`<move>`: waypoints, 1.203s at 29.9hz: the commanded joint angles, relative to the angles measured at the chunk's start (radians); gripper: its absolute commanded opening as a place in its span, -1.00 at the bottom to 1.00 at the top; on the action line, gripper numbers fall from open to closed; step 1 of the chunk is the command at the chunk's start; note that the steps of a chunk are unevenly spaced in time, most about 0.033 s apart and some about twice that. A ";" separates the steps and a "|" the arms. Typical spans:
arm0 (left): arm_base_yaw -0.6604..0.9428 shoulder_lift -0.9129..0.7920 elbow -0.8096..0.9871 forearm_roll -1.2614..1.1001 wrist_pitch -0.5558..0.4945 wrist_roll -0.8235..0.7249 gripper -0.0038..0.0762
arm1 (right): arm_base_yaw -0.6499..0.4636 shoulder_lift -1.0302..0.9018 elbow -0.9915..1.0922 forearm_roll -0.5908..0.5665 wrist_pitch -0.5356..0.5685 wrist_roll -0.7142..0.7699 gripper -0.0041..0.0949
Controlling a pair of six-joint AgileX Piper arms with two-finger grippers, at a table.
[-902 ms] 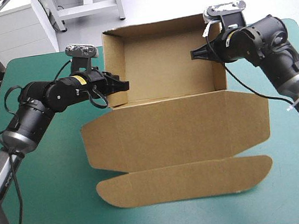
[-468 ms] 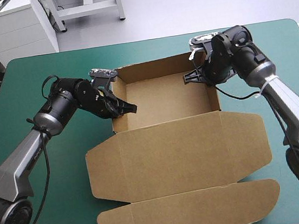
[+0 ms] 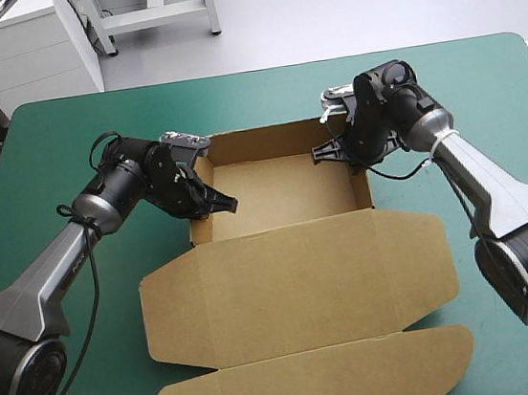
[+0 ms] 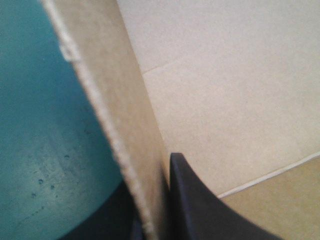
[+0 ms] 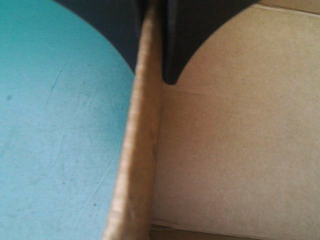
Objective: Fold the box
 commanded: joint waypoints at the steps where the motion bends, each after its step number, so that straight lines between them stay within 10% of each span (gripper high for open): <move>1: -0.024 -0.044 -0.032 -0.023 0.009 0.071 -0.92 | 0.009 -0.021 -0.031 0.044 0.009 -0.041 -0.96; 9: -0.024 -0.044 -0.032 -0.015 0.029 0.070 -0.85 | 0.009 0.010 -0.031 0.052 0.009 -0.017 -0.96; 14: -0.024 -0.044 -0.032 -0.008 0.060 0.072 -0.39 | 0.007 0.010 -0.031 0.049 0.009 -0.020 -0.84; 21: -0.024 -0.044 -0.034 0.026 0.105 0.069 0.58 | 0.007 0.006 -0.031 0.079 0.009 -0.061 0.18; 25: -0.024 -0.048 -0.034 0.028 0.114 0.067 0.59 | 0.007 -0.007 -0.031 0.078 0.009 -0.061 0.80; 36: -0.024 -0.193 -0.133 0.017 0.088 0.067 0.43 | 0.007 -0.122 -0.033 0.052 0.009 -0.119 0.84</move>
